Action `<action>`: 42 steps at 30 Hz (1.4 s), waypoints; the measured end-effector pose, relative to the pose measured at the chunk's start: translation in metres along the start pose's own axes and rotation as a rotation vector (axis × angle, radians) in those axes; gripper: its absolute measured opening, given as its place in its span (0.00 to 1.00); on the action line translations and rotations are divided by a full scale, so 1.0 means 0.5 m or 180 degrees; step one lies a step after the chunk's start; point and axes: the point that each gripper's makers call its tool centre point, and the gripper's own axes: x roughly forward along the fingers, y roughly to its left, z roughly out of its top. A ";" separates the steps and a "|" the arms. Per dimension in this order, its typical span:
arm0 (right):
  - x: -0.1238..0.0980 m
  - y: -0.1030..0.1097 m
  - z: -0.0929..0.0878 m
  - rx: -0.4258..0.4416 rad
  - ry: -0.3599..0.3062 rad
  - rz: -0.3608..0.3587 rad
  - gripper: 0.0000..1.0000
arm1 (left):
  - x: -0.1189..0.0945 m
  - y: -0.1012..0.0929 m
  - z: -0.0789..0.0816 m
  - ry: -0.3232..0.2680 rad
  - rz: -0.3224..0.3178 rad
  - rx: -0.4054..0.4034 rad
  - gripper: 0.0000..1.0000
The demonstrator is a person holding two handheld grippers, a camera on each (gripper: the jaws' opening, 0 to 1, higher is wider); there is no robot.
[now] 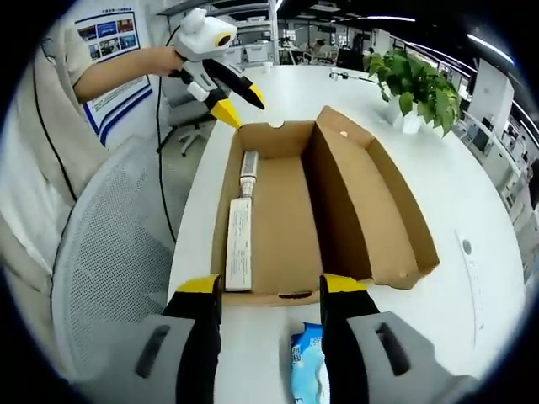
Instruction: Operate the shoe box by opening the lid, removing the specified soft item, and placing it in the target area until the item is outside and the box remains undamaged.
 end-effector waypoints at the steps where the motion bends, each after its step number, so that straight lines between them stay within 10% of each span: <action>1: 0.003 0.000 0.000 0.0000 0.0003 0.0010 0.43 | 0.000 0.007 -0.009 0.0023 0.0030 -0.0018 0.42; 21: 0.099 0.015 -0.006 -0.0053 0.0215 0.0338 0.39 | 0.023 0.069 -0.103 0.0311 0.0271 -0.0613 0.16; 42: 0.150 0.038 -0.002 0.0126 0.0307 0.0603 0.33 | 0.031 0.069 -0.103 0.0234 0.0257 -0.0754 0.07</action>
